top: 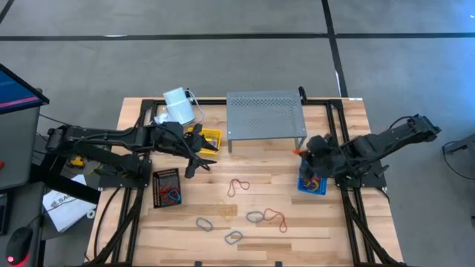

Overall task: Pick & Place Office Desk Supplies
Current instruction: Put the orange spring keychain into the blue bin

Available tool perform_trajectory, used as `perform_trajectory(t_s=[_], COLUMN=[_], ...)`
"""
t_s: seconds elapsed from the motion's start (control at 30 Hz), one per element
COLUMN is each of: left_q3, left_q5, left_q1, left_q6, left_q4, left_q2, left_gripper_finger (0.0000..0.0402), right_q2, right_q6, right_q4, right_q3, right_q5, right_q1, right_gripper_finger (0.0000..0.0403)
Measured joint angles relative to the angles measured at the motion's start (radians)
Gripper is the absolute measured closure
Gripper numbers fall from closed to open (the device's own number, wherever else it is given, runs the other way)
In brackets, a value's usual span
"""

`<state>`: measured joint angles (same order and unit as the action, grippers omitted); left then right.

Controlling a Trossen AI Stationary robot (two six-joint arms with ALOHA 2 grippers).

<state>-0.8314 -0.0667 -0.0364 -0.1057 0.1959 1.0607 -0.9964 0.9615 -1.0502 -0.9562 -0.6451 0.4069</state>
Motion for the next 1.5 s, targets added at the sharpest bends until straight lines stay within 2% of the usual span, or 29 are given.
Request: perform_trajectory(t_s=[0.27,0.6,0.7,0.83,1.0,1.5], left_q3=[0.079,0.136,0.14,0.14,0.141,0.141], left_q5=[-0.004,-0.012,-0.015,-0.075,-0.088,-0.083], left_q1=[-0.004,-0.004,-0.004,0.013,0.041,0.045], left_q6=[-0.018,-0.02,-0.02,-0.02,-0.024,-0.047], left_q4=[-0.043,-0.088,-0.116,-0.161,-0.196,-0.212], left_q2=[0.0,0.0,0.001,0.007,0.038,0.157], left_gripper_finger=[0.0187,0.02,0.0203,0.0204,0.0204,0.022], right_q2=[-0.074,-0.237,-0.276,-0.323,-0.365,-0.366], right_q6=[0.345,0.596,0.603,0.591,0.575,0.573], right_q4=[-0.228,-0.179,-0.129,-0.076,-0.071,-0.067], right_q3=[0.001,0.144,0.159,0.166,0.166,0.167], right_q5=[0.069,0.196,0.225,0.23,0.256,0.254], right_q1=[0.14,0.23,0.235,0.232,0.224,0.224], right_gripper_finger=[0.0398,0.0398,0.0397,0.0396,0.0395,0.0393])
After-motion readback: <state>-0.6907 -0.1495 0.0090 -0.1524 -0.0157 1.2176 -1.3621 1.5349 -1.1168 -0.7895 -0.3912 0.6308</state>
